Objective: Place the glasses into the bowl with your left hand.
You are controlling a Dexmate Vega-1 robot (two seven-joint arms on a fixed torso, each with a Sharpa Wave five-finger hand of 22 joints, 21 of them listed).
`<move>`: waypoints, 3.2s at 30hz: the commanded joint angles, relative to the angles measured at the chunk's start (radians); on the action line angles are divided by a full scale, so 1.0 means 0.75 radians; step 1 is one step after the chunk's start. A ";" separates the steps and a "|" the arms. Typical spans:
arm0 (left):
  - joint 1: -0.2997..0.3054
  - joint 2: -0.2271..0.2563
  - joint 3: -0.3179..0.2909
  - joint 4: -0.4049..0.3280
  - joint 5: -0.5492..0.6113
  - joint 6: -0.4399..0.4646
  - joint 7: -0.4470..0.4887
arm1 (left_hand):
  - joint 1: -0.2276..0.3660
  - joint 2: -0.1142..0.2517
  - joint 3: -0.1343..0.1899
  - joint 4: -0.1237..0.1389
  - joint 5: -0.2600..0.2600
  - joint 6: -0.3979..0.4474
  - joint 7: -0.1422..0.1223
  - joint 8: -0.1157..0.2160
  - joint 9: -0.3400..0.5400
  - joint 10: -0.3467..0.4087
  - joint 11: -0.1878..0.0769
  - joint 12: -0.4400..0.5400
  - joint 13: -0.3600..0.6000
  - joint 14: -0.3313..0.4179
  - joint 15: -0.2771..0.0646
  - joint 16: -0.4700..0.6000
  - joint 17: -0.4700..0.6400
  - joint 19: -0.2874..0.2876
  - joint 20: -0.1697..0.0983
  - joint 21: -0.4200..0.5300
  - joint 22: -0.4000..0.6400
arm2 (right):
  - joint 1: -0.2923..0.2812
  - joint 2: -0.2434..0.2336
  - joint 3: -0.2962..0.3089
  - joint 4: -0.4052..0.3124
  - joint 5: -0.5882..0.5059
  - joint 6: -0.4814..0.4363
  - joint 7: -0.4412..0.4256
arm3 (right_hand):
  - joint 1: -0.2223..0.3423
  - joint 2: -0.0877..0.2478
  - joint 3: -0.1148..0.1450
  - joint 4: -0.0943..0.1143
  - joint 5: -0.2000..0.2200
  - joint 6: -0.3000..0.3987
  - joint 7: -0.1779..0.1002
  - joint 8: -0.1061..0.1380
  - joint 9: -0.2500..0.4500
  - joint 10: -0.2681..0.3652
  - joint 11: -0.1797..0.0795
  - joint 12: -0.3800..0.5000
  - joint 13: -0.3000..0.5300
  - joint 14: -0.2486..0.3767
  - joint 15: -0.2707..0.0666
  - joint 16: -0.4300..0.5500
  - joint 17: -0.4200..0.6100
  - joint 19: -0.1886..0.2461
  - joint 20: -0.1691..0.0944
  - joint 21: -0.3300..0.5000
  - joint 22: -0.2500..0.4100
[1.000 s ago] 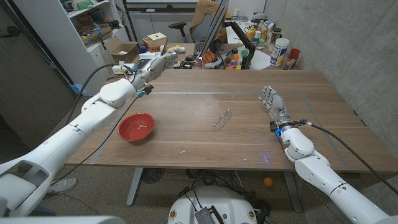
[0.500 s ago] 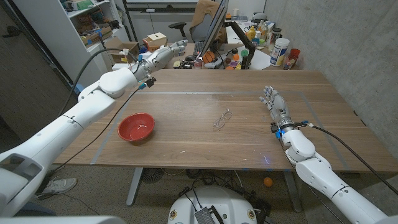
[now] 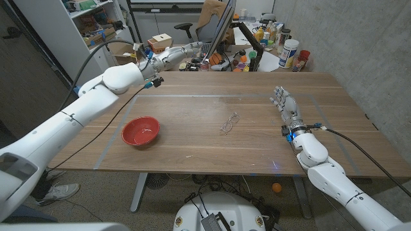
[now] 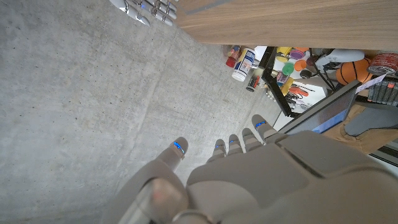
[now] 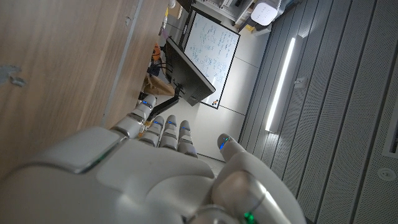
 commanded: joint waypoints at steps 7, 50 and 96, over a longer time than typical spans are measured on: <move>-0.069 0.035 0.044 -0.084 0.110 0.091 -0.086 | 0.010 0.116 0.000 0.001 0.004 -0.192 -0.006 -0.001 0.008 -0.227 -0.010 -0.006 0.006 -0.227 -0.006 -0.002 0.003 -0.138 0.017 -0.006 0.002 | 0.009 -0.016 0.015 -0.033 -0.016 -0.013 0.004 | -0.009 0.100 0.014 -0.002 0.011 0.017 0.002 0.012 0.002 0.020 0.000 0.012 0.007 0.012 -0.015 0.005 0.006 0.014 -0.078 0.007 0.008; -0.487 -0.161 0.359 -0.275 0.895 0.384 -0.364 | 0.229 -0.160 -0.090 -0.350 -0.024 -0.188 -0.131 0.022 0.019 -0.099 -0.015 0.049 0.052 0.081 -0.014 0.030 0.008 0.119 0.151 0.020 -0.007 | 0.042 0.035 0.002 0.095 -0.008 0.100 0.063 | -0.012 0.094 0.013 -0.002 0.011 0.022 0.003 0.008 0.002 0.026 0.000 0.008 0.008 0.017 -0.011 0.002 0.006 0.020 -0.077 0.006 0.008; -0.486 -0.447 0.571 -0.248 1.455 0.597 -0.516 | 0.344 -0.341 -0.291 -0.433 0.058 -0.017 -0.048 0.078 0.035 0.121 0.068 0.174 0.094 0.383 0.011 0.090 0.037 0.507 0.275 0.071 -0.007 | 0.062 0.038 0.008 0.168 0.029 0.150 0.121 | -0.014 0.092 0.012 -0.003 0.011 0.027 0.004 0.006 0.002 0.032 0.002 0.006 0.008 0.023 -0.007 0.000 0.005 0.022 -0.074 0.004 0.008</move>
